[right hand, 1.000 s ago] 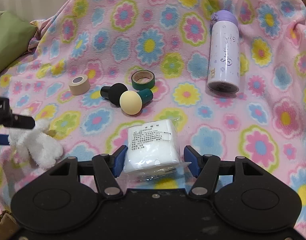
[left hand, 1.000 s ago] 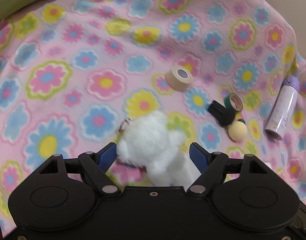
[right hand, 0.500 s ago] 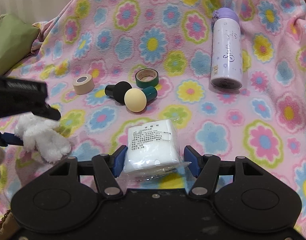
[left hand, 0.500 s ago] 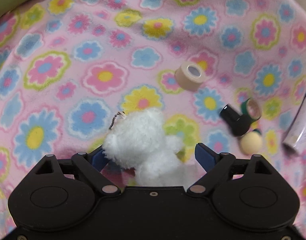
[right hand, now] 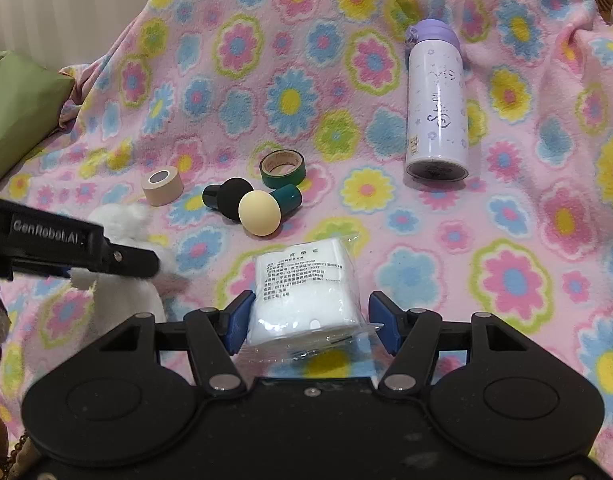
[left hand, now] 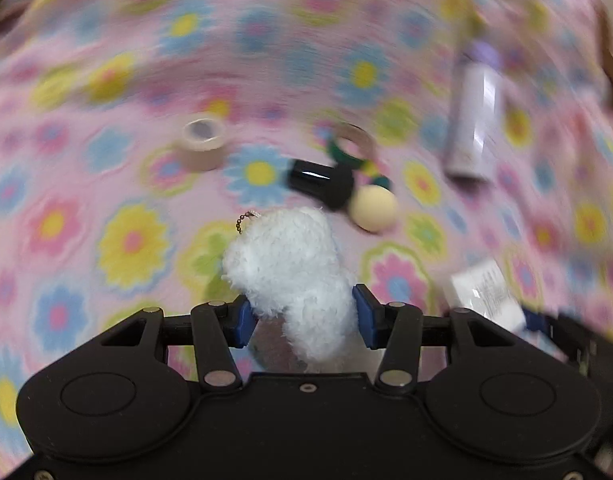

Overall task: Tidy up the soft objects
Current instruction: 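Carry the white plush and cotton pad pack over the woven basket with both tools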

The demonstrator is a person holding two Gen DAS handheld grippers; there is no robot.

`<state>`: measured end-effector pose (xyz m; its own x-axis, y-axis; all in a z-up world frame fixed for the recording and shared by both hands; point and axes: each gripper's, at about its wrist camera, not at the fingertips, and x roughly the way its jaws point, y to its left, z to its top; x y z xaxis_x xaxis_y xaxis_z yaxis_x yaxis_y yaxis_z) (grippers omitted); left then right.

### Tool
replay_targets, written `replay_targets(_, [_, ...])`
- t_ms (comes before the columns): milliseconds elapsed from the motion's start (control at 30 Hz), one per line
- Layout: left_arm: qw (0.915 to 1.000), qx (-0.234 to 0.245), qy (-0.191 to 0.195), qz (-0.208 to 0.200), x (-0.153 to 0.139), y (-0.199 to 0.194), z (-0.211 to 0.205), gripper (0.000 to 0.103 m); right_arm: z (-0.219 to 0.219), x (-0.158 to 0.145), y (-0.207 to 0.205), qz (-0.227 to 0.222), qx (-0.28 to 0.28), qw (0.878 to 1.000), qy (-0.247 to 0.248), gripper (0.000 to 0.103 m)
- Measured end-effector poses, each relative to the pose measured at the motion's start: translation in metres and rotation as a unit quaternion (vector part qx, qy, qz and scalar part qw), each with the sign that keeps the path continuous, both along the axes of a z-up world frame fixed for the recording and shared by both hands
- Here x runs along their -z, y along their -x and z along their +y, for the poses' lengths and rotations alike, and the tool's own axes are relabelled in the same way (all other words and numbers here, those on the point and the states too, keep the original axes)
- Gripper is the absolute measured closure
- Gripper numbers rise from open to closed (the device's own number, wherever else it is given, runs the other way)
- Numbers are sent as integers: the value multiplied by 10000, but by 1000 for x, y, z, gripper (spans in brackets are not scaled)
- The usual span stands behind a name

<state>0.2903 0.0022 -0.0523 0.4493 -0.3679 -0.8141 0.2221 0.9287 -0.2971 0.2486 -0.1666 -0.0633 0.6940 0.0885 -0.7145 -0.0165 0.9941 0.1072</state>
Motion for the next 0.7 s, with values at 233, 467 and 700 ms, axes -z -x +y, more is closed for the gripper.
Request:
replay_targets(233, [9996,131,-139,-189,-14,2,4,54,2,-4,6,-18,3,10000,-55,41])
replay_targets(467, [9995,-300,94,34,-17,28,15,54,4,-21,16,-59,-51,9999,-88,41])
replay_targets(700, [9984,-561,34,-61,-38,64,18,54,6,-54,39,-179,-110,9996,-207,41])
